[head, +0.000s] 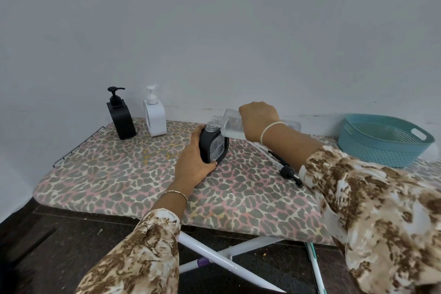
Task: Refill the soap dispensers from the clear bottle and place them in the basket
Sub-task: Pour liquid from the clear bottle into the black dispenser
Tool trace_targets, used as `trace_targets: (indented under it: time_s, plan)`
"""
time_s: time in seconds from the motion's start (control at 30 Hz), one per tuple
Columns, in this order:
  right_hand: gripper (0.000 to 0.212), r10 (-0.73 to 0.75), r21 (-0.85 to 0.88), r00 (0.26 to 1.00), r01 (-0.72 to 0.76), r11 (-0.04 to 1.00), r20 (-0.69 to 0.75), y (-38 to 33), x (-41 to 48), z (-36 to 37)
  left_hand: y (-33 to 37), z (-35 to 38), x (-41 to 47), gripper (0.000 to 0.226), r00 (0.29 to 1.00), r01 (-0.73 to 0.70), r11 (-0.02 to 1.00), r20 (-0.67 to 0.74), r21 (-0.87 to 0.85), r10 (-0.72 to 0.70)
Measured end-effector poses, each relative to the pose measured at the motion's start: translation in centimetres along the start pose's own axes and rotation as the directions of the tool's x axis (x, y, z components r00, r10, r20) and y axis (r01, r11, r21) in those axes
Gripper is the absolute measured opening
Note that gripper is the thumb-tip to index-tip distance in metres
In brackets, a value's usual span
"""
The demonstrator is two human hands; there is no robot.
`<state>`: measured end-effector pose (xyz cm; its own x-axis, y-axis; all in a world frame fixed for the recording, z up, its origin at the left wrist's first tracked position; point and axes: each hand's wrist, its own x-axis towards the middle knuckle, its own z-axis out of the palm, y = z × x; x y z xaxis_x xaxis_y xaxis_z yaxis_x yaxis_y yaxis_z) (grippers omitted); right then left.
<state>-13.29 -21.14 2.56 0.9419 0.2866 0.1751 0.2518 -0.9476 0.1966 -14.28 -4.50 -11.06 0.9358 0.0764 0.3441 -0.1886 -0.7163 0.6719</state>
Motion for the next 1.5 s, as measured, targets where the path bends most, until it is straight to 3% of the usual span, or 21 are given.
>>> trace_targets:
  time_s: [0.47,1.5]
  plan:
    - [0.017,-0.002,0.016,1.000,0.003,1.000,-0.007,-0.06,-0.02,-0.01,0.03,0.04,0.04,0.109,1.000,0.011,1.000,0.005,-0.005,-0.011]
    - [0.025,-0.015,0.003,1.000,0.015,1.000,-0.011,-0.14,-0.21,-0.35,0.11,-0.02,0.05,0.107,1.000,-0.002,1.000,0.002,0.000,0.002]
